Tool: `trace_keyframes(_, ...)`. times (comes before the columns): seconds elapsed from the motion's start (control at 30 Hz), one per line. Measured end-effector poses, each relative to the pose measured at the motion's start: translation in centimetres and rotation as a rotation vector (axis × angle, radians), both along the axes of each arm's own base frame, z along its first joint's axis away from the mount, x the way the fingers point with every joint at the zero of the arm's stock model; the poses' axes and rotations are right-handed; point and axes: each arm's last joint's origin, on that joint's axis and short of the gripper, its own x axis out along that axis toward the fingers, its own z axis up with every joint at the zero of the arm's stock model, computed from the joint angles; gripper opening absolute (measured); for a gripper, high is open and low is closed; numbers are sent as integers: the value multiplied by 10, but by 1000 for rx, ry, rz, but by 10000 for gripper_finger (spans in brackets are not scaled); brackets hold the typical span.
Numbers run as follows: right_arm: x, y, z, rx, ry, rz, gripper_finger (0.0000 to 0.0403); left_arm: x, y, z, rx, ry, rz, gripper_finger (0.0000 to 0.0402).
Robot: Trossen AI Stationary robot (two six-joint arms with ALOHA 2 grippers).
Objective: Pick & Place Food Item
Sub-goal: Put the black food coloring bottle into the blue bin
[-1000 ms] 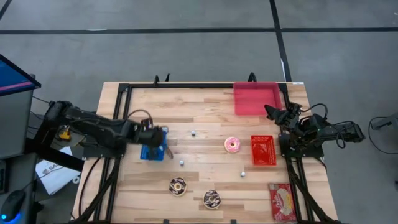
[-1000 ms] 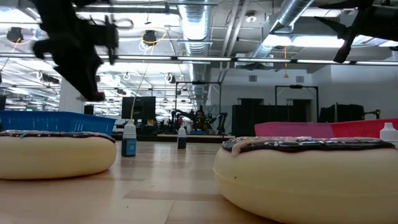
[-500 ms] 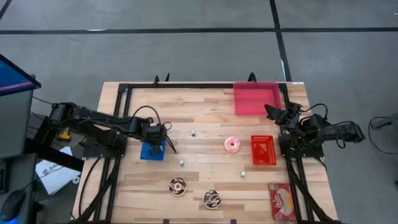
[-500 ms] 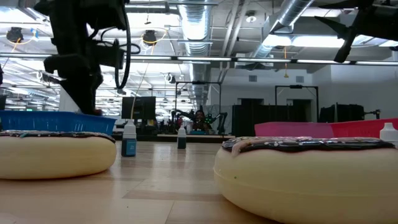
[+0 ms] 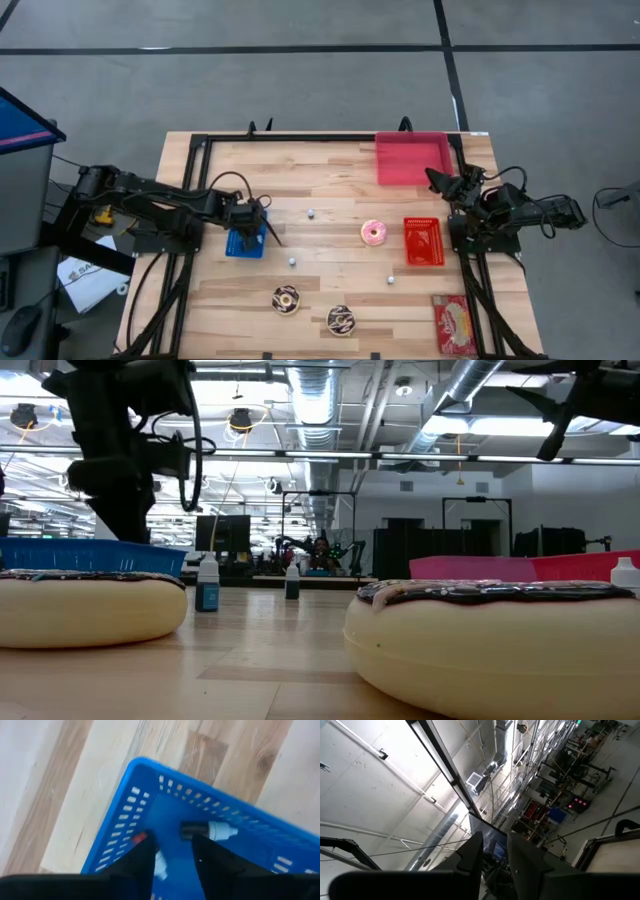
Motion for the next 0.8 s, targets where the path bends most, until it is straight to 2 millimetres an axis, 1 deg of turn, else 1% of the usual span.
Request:
trace_keyframes(0.07, 0, 0, 0, 0, -1, 0, 82, -1, 0, 2, -1, -9, 0, 142)
trace_keyframes(0.13, 0, 0, 0, 0, 0, 2, 82, -1, -1, 8, -3, -61, -12, 153)
trace_keyframes(0.2, 0, 0, 0, 0, -1, 2, 82, -1, -5, 16, -14, -128, -87, 162)
trace_keyframes(0.3, 0, 0, 0, 0, 0, 2, 82, 1, -18, 28, -17, -230, -322, 170)
trace_keyframes(0.37, 0, 0, 0, -1, 3, 3, 82, 2, -30, 31, -25, -267, -501, 176)
trace_keyframes(0.4, 0, 0, 0, -1, 4, 3, 82, 3, -36, 32, -31, -279, -570, 180)
trace_keyframes(0.47, 0, 0, 0, -1, 4, 3, 82, 4, -47, 31, -39, -295, -653, 192)
trace_keyframes(0.57, 0, 0, -1, -2, 8, 3, 82, 15, -58, 32, -26, -312, -694, 212)
trace_keyframes(0.63, 0, 0, -1, -6, 11, 3, 82, 26, -64, 34, -4, -326, -705, 223)
trace_keyframes(0.8, 1, 0, -1, -9, 20, 5, 82, 51, -72, 26, 32, -257, -751, 234)
